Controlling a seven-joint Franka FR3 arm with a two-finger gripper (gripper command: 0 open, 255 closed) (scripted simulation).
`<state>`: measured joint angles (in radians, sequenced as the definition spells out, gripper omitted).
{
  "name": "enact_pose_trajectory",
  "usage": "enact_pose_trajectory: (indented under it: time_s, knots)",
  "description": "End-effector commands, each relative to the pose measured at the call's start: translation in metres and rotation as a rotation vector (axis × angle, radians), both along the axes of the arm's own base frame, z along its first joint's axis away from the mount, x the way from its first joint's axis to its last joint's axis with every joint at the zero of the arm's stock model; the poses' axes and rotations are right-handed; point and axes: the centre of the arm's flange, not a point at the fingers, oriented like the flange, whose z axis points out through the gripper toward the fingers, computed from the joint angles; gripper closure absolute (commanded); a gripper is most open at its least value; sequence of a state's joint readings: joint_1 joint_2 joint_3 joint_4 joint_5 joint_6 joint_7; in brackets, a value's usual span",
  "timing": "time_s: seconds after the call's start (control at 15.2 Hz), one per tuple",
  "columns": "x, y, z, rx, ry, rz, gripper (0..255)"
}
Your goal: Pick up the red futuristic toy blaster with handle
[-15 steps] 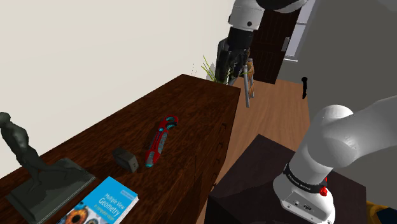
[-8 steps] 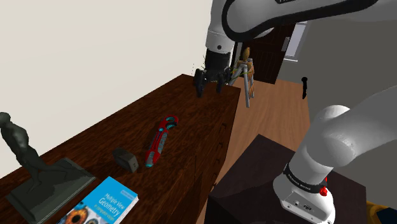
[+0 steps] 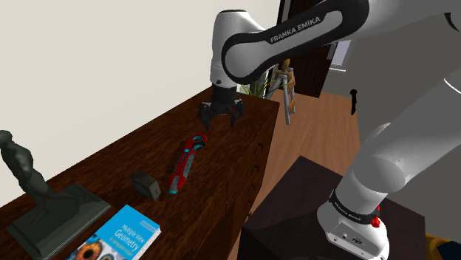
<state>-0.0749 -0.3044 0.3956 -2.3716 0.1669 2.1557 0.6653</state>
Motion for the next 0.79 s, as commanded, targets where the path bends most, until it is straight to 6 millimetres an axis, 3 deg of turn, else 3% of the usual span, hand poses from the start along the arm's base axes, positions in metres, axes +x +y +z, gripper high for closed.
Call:
enact_pose_trajectory:
  time_s: [0.0, 0.73]
  knots:
    - [0.017, 0.010, -0.021, 0.000, 0.006, -0.060, 0]
    - [0.113, 0.049, -0.127, -0.011, 0.040, -0.369, 0]
